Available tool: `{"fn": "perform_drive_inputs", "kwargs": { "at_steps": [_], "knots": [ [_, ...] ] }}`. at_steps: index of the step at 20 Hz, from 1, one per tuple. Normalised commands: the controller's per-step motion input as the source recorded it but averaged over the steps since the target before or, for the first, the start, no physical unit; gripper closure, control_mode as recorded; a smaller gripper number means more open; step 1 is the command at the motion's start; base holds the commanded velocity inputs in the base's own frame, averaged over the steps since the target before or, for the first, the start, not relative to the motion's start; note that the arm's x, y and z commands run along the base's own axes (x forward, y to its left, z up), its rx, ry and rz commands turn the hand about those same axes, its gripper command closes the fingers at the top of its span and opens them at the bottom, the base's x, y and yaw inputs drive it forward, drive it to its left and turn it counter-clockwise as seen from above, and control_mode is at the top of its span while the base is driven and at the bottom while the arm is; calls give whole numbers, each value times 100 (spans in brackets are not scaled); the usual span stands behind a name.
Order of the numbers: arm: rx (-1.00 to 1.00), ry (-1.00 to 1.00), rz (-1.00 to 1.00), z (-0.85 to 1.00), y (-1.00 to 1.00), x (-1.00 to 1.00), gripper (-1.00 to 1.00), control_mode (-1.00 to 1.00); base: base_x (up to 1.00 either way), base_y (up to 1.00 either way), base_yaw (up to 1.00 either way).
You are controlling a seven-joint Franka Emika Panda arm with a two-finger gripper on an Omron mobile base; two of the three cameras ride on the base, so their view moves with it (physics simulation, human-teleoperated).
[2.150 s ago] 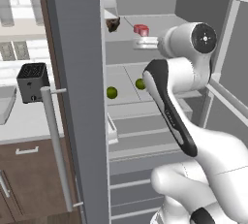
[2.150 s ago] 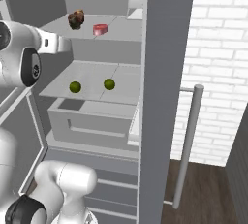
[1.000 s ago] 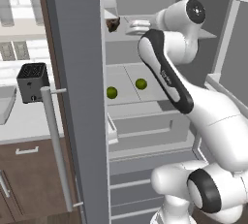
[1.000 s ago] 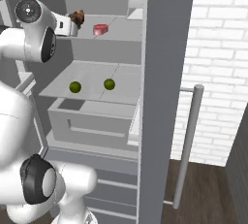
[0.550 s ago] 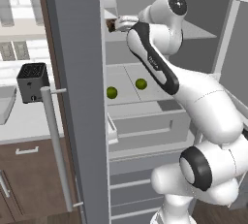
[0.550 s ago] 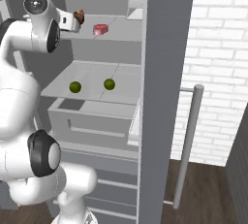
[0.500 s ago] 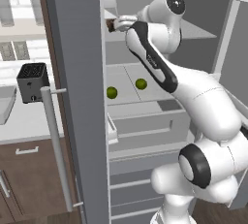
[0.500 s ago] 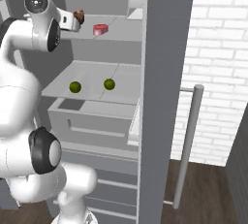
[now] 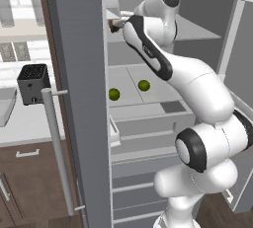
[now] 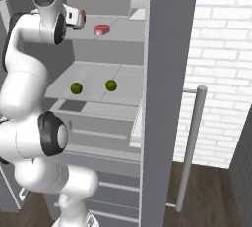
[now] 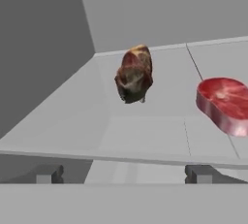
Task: Place one lime and one steak in each tupperware on the nearby counter, to pack two identical lunches.
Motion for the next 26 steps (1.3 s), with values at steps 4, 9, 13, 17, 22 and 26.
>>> {"fn": "perform_drive_inputs", "kwargs": {
  "at_steps": [4,9,13,17,22,26],
  "knots": [
    [0,0,0,-9,2,40,-100,-100,0,0,0],
    [0,0,0,-17,7,47,-100,-100,0,0,0],
    [0,2,0,-10,16,57,-100,-100,0,0,0],
    [0,6,0,0,8,51,-100,-100,0,0,0],
    [0,9,-1,0,5,44,-100,-100,0,0,0],
    [0,6,0,0,8,44,-100,-100,0,0,0]
  ]
}}
